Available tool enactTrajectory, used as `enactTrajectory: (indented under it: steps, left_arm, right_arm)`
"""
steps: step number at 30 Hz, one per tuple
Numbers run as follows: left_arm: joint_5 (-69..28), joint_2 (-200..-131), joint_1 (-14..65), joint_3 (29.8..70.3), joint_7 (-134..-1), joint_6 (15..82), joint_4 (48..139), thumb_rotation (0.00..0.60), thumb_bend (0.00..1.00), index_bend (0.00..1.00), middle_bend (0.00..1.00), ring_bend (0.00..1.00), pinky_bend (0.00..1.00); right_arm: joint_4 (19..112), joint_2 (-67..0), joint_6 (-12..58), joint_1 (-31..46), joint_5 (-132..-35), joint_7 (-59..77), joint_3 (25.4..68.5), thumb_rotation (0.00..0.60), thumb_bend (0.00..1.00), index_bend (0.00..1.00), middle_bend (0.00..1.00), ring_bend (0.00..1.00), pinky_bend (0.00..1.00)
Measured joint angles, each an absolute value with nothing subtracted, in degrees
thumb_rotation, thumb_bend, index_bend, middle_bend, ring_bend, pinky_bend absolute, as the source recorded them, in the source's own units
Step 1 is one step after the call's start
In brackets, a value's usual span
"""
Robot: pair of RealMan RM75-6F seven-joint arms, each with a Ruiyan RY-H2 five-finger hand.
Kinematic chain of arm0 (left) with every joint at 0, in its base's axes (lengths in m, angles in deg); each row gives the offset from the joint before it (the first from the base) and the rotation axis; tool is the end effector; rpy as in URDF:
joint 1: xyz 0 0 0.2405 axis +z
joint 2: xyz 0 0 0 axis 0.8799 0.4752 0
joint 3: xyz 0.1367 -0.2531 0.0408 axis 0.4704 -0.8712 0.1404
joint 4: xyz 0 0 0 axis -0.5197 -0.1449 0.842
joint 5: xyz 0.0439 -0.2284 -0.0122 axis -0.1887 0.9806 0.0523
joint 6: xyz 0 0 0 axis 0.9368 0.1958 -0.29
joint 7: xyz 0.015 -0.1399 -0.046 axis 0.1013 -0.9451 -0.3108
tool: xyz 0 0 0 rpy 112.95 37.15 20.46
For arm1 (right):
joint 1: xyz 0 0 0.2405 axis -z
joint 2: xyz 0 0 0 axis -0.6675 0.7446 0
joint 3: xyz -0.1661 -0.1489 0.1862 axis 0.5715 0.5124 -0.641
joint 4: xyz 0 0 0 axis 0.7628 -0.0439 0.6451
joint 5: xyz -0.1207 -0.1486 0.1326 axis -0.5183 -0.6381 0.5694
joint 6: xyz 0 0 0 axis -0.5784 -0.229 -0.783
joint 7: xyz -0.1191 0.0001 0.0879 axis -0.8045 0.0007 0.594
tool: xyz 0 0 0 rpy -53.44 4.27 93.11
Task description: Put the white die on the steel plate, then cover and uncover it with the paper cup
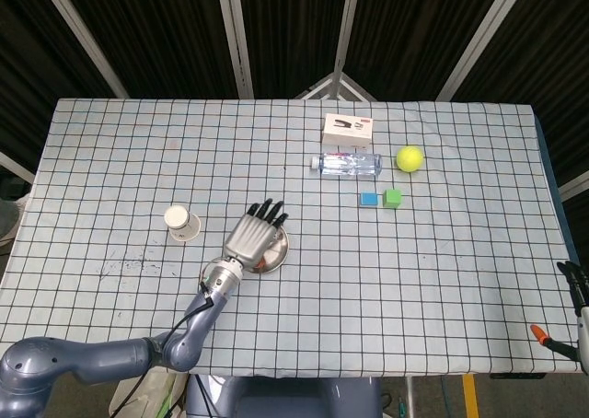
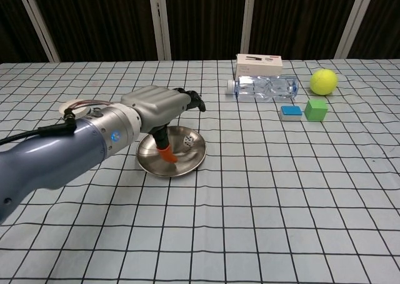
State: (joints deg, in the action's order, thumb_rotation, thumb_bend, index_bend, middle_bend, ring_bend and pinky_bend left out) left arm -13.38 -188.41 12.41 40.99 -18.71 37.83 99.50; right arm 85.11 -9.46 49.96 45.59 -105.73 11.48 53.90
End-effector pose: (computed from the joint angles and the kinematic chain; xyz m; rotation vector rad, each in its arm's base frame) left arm -0.0786 0.3689 -0.1273 -1.9884 -0.7060 -0.8013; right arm -0.3697 -0.1368 0.1944 1.2274 -0.9125 0.8638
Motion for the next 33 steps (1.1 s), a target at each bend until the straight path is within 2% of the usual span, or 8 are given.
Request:
enactTrajectory:
  steps: [4,11,15,23,33]
  left_arm:
    - [-13.01,-184.98,13.42,41.3,-19.01,38.88,104.36,0.6,0.07,0.13,0.06,0.0,0.13]
    - [-16.66,-178.58,17.23,41.68,-19.84,48.32,109.45,0.6,0.07,0.16,0.08,0.0,0.13]
    - [-16.59,-173.67,19.35,41.59,-19.6,51.02,111.45,0.6,0.07,0.16,0.08,0.0,0.13]
    - [-8.37,-164.89,21.83,42.08,-16.46,50.66,115.35,0.6,0.07,0.16,0.09,0.0,0.13]
    - [-2.79,-162.03,21.63,44.48,-16.35,46.21,116.27,0.6,0.07,0.16,0.1,0.0,0.13]
  right_arm:
    - [85.12,-9.4,50.05,45.59,-106.0,11.68,53.96,0.6,0.13,0.13,0.14,0.1,0.02]
    - [85.51,-9.22,50.46,45.72,-106.35,11.94,53.96,0.6,0.13,0.13,0.14,0.1,0.02]
    - [85.85,-9.11,50.78,45.88,-106.69,11.96,54.08,0.6,0.13,0.13,0.14,0.1,0.02]
    - [86.06,-9.16,50.23,45.7,-106.77,11.56,54.25,0.6,0.13,0.13,0.14,0.1,0.02]
    - [85.9,-9.23,49.84,45.59,-106.07,11.46,54.03,0.6,0.13,0.13,0.14,0.1,0.02]
